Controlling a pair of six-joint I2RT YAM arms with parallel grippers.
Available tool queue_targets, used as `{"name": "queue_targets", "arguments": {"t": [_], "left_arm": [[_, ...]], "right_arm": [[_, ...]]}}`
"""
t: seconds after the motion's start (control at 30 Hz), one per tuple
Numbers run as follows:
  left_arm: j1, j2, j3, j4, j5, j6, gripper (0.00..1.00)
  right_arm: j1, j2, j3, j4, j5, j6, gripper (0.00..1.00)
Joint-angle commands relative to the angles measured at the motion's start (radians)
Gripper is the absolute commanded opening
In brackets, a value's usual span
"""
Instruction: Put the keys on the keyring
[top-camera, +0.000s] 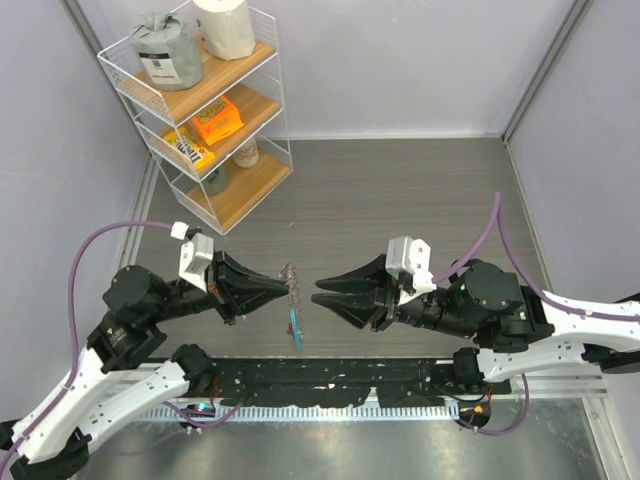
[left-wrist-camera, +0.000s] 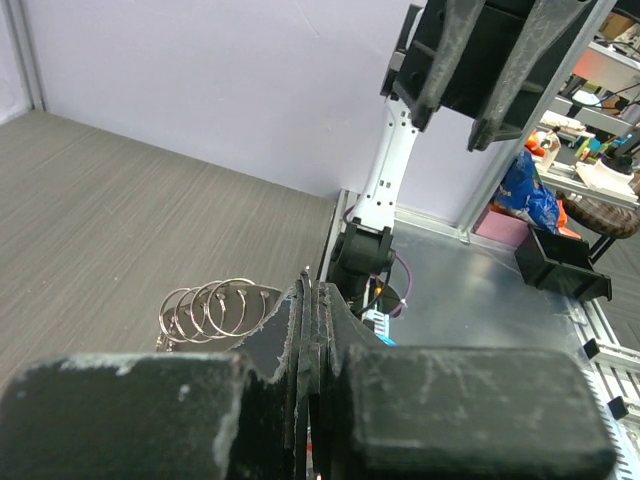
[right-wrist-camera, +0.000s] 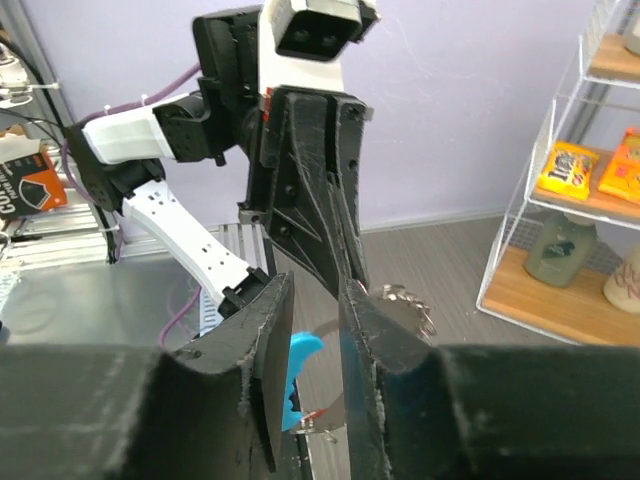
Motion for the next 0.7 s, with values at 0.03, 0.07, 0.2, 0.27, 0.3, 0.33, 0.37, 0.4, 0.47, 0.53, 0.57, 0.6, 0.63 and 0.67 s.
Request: {"name": "queue_targets", "arguments": {"t": [0.03,0.07,0.2,0.27,0.3,0.33,0.37,0.4,0.47,0.53,0.57,0.6,0.63,0.67], "left_arm": [[0.002,0.005,0.047,0.034,-0.011,0.007,0.0],[0.003,0.004,0.048,0.034,-0.011,0.007,0.0],[0.003,0.001,0.048,0.042,0.005,-0.001,0.0],[0.003,-0.001,0.048,0.045,0.015,-0.002,0.0],[0.003,-0.002,0.048,0.048,0.015,-0.002,0.0],[0.003,-0.002,0.05,0.048,0.021,-0.002,0.0],[0.003,-0.004,0.047,0.051,0.026,-0.005,0.0],[0.002,-0.004,0.044,0.053,0.026,-0.007,0.0],[0.003,-0.009,0.039,0.059,0.031,-0.008,0.0],[0.003,-0.01,0.034,0.068,0.032,-0.01,0.0],[0.003,-0.012,0.033,0.069,0.034,-0.01,0.0],[0.003,-0.01,0.03,0.071,0.037,-0.011,0.0],[0.003,-0.012,0.031,0.072,0.041,-0.013,0.0],[0.003,-0.013,0.031,0.074,0.041,-0.013,0.0]], "right_arm": [[0.002,-0.068,-0.039,-0.057,0.158,0.021,0.38],[0.0,-0.085,-0.06,-0.085,0.209,0.026,0.4],[-0.041,-0.117,-0.098,-0.252,0.325,0.121,0.52],[-0.099,-0.125,-0.127,-0.339,0.301,0.204,0.57],[-0.14,-0.123,-0.16,-0.363,0.271,0.254,0.59],[-0.167,-0.122,-0.177,-0.407,0.254,0.285,0.61],[-0.206,-0.117,-0.215,-0.427,0.228,0.328,0.62],[-0.219,-0.115,-0.236,-0.455,0.22,0.351,0.63],[-0.245,-0.115,-0.311,-0.467,0.238,0.418,0.65],[-0.266,-0.111,-0.376,-0.462,0.249,0.474,0.66],[-0.283,-0.097,-0.413,-0.458,0.237,0.504,0.67],[-0.302,-0.086,-0.428,-0.456,0.237,0.515,0.68],[-0.311,-0.057,-0.456,-0.456,0.24,0.547,0.68],[-0.335,-0.042,-0.465,-0.456,0.244,0.582,0.69]]}}
